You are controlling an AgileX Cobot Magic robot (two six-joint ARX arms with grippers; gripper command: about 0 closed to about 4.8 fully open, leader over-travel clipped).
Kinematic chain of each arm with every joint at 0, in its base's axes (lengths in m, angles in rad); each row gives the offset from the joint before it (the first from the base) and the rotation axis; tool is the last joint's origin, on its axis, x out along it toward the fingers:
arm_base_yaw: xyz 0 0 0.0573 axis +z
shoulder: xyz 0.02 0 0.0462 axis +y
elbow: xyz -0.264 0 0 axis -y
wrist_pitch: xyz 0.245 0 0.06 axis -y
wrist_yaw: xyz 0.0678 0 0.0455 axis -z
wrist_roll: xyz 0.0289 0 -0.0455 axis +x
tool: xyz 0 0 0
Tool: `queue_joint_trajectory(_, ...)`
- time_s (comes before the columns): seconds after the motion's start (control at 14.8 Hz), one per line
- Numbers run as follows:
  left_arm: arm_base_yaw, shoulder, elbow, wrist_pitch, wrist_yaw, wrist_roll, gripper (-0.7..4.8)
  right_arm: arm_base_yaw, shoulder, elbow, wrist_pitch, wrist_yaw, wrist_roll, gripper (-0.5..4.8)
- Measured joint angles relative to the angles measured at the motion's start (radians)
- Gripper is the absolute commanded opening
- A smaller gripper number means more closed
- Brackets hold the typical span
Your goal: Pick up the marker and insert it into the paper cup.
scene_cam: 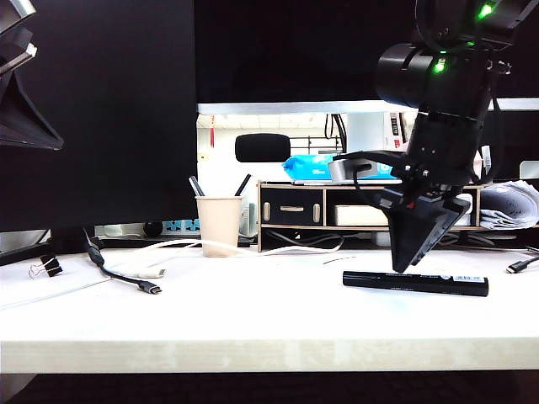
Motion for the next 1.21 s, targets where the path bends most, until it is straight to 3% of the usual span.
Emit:
queue_joint_trajectory(0.74, 0.000, 0.000, 0.000, -0.001, 0.000, 0.000, -0.05, 0.000, 0.070, 0.011, 0.011, -0.007, 0.000, 1.39)
queue_joint_trajectory(0.81, 0.000, 0.000, 0.000, -0.001, 0.000, 0.000, -0.05, 0.000, 0.070, 0.011, 0.011, -0.005, 0.000, 1.01)
queue_joint_trajectory(1.15, 0.000, 0.000, 0.000, -0.007, 0.000, 0.000, -0.05, 0.001, 0.071, 0.011, 0.010, -0.009, 0.000, 0.74)
queue_joint_trajectory(1.21, 0.000, 0.000, 0.000, -0.008, 0.000, 0.000, -0.05, 0.001, 0.071, 0.011, 0.010, -0.008, 0.000, 0.43)
